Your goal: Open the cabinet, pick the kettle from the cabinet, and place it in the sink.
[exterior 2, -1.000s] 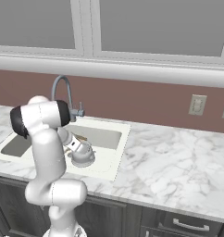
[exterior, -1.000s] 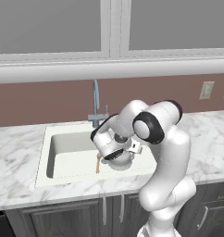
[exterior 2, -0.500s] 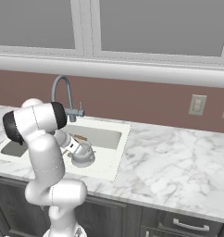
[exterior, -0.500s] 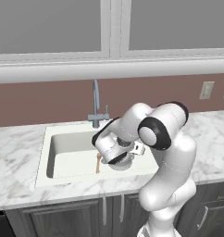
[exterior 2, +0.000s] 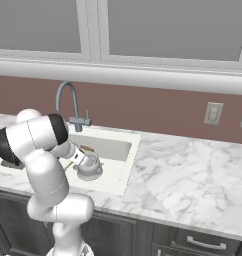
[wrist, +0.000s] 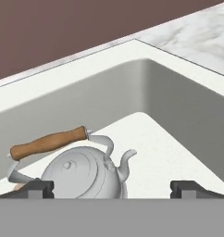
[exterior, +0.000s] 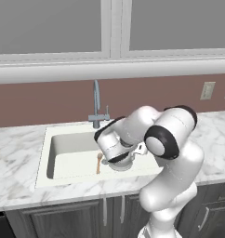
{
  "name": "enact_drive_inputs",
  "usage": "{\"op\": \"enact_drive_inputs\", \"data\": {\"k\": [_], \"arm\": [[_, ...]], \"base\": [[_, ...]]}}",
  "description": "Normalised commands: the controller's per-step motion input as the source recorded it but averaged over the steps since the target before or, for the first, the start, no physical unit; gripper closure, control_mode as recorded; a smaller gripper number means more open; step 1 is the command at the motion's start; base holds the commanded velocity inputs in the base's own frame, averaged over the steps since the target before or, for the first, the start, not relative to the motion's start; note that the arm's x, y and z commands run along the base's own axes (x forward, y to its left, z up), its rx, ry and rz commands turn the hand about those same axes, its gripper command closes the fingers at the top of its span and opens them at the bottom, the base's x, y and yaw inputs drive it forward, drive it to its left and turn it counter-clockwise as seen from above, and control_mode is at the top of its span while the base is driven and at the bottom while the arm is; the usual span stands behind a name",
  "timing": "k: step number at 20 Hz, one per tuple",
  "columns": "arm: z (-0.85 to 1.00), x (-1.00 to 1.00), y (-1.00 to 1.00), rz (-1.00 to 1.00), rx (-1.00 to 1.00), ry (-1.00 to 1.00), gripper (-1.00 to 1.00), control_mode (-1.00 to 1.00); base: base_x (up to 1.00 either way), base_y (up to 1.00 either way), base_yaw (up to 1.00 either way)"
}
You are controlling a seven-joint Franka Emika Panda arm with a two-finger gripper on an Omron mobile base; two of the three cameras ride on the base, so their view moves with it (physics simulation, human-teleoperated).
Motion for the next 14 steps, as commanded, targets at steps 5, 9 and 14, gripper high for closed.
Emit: {"op": "enact_drive_inputs", "data": {"k": [5,9,14], "arm": [[0.38,-0.11,-0.04,0.02,0.00,0.07,-1.00,-1.00],[0.40,-0.10,-0.04,0.07,0.00,0.03,-1.00,-1.00],[0.42,-0.08,-0.05,0.13,0.00,0.00,-1.00,-1.00]], "base": [[0.00,0.00,0.00],[0.00,0.00,0.00],[0.00,0.00,0.00]]}}
